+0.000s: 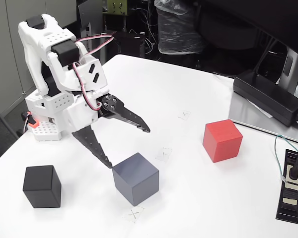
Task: Stack the three blocks in an ordered color.
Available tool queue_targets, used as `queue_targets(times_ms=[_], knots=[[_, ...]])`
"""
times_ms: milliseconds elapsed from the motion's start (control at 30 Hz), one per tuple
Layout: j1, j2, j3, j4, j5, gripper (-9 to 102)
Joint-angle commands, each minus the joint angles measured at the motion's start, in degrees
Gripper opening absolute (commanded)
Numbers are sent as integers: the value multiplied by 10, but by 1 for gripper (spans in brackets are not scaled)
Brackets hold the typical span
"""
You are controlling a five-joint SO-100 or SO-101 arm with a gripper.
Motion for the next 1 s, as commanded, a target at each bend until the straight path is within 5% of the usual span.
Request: queue_targets(times_ms=[0,333,967], knots=[[5,9,23,-58,-9,43],[6,-5,113,-208,-15,43],[6,-51,119,-261,-17,43]])
